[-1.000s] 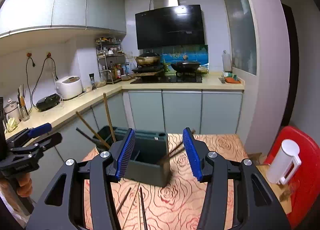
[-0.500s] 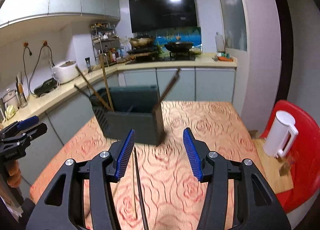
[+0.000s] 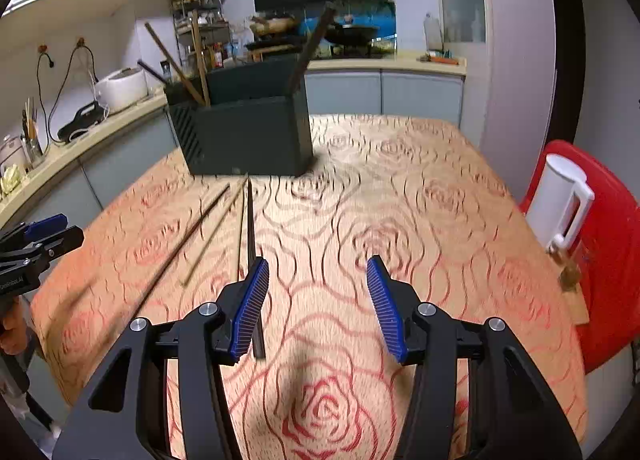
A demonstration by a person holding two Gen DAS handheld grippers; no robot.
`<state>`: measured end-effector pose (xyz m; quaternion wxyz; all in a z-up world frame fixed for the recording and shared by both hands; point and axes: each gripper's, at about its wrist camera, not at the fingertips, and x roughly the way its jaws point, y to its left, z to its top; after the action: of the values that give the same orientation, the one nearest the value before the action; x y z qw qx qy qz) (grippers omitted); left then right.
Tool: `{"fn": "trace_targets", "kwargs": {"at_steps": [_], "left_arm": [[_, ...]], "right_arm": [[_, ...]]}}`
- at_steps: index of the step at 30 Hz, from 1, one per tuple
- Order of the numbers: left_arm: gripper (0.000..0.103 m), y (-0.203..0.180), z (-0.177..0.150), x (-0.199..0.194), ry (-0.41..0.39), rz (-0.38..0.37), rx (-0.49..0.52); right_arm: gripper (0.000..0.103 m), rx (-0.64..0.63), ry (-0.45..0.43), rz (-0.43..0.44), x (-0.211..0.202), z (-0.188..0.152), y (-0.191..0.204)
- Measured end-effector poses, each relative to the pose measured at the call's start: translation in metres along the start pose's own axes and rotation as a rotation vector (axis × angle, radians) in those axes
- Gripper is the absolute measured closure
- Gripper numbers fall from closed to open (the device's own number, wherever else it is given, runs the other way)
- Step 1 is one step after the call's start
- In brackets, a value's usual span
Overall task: Organize utensils
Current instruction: 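Move both open tools back down toward the remaining chopsticks, then grasp a brown chopstick with the left tool while the right tool grasps a dark chopstick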
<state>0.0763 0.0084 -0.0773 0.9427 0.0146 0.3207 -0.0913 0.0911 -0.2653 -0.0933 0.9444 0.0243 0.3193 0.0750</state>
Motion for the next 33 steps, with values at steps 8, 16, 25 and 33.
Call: {"fn": "trace_targets", "kwargs": {"at_steps": [8,16,25,33], "left_arm": [[0.029,-0.018,-0.025,0.013,0.062,-0.033,0.009],[0.029,-0.039,-0.043,0.03,0.124,-0.044,0.069],[0.03,-0.038,-0.051,0.042,0.155,-0.008,0.073],[0.036,-0.023,-0.05,0.041,0.149,0.029,0.032]], "right_arm": [[0.053,-0.032,0.054,0.013,0.008,-0.026,0.01],[0.053,-0.06,0.084,0.032,0.015,-0.035,0.015],[0.054,-0.112,0.117,0.071,0.023,-0.041,0.026],[0.066,-0.125,0.115,0.049,0.031,-0.042,0.026]]}}
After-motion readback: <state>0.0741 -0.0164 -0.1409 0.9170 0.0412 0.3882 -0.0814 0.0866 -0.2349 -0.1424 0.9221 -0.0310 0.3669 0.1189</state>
